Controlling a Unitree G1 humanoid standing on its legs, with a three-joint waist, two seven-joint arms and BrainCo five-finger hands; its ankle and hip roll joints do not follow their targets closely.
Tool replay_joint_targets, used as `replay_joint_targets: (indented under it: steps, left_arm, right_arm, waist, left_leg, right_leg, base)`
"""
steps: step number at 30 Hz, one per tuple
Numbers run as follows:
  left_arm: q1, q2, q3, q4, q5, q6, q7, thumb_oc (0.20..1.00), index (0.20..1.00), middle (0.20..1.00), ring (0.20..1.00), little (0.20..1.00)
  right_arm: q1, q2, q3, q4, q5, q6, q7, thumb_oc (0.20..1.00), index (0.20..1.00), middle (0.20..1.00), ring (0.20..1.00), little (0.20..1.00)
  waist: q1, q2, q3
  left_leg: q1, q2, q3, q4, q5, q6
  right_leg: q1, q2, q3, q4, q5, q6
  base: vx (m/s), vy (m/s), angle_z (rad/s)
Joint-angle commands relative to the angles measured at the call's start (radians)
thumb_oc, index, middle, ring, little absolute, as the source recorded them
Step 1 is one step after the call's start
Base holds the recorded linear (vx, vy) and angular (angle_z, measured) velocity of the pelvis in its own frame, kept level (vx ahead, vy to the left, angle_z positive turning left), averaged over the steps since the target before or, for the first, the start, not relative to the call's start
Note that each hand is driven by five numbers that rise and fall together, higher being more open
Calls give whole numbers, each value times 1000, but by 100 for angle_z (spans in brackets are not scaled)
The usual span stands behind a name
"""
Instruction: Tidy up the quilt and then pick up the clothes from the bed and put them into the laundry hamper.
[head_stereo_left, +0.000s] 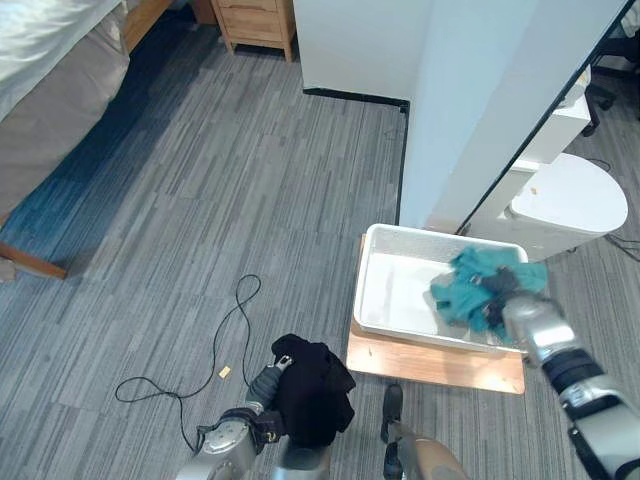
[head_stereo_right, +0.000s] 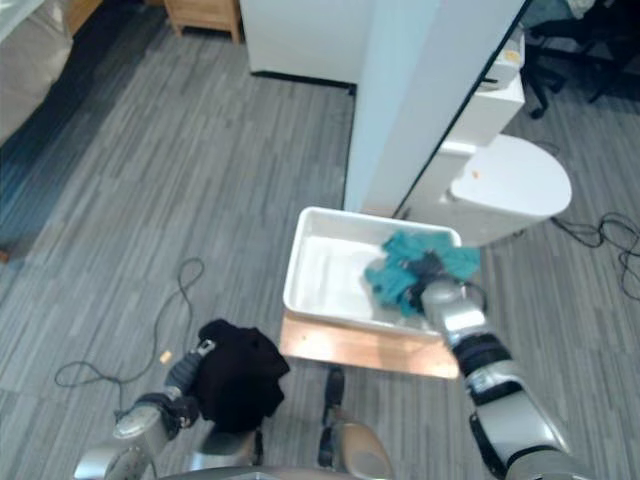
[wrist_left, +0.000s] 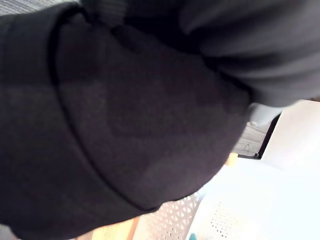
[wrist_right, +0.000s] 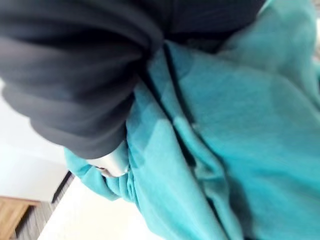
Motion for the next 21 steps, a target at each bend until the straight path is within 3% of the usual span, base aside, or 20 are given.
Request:
replay_joint_targets:
  steps: [1, 6, 9, 14, 17, 21]
  left_arm:
    - [-7, -5, -33, -78, 41, -50, 6, 200, 200, 200, 200, 200]
    - [-3, -14, -28, -82, 70, -73, 18, 200, 200, 200, 200, 200]
    - [13, -17, 11, -116, 93, -128, 66, 200, 200, 200, 200, 200]
    - [45, 0, 234, -197, 148, -192, 134, 200, 200, 200, 200, 200]
    - [48, 10, 314, -202, 179, -232, 123, 200, 200, 200, 200, 200]
    - [-16, 58, 435, -211, 226, -295, 90, 200, 200, 200, 200, 200]
  right_arm:
    - [-12, -14, 59, -42, -36, -50, -61, 1000, 1000, 1000, 1000, 1000]
    - [32, 17, 57, -66, 12, -82, -140, 1000, 1000, 1000, 1000, 1000]
    - [117, 3, -3, -119, 44, -135, -154, 1000, 1000, 1000, 1000, 1000]
    - [386, 7, -188, -227, 67, -153, -153, 1000, 1000, 1000, 1000, 1000]
    - [470, 30, -244, -230, 91, -181, -167, 1000, 1000, 1000, 1000, 1000]
    - [622, 80, -349, -99, 101, -203, -127, 1000, 1000, 1000, 1000, 1000]
  waist:
    - [18, -6, -51]
    - [19, -12, -69]
    - [4, -12, -99]
    - [-55, 5, -141]
    - [-81, 11, -149]
    - [-152, 43, -167]
  left_leg:
    - [-31, 80, 38, -5, 2, -43]
    - [-19, 79, 43, -6, -4, -41]
    - [-8, 68, 47, -6, -16, -35]
    - [22, 41, 57, -6, -37, -26]
    - [35, 37, 62, -6, -46, -23]
    - [58, 32, 91, -6, -65, -17]
  right_leg:
    - [42, -76, -49, -5, -74, 71]
    - [55, -79, -54, -5, -76, 75]
    - [67, -80, -51, -5, -85, 78]
    - [86, -78, -24, -5, -92, 79]
    - [90, -75, -7, -5, -96, 77]
    - [91, -70, 38, -5, -105, 76]
  base:
    - [29, 40, 6]
    - [12, 15, 1]
    - [26, 51, 1]
    - [36, 47, -2]
    - [31, 12, -9]
    - [37, 11, -14]
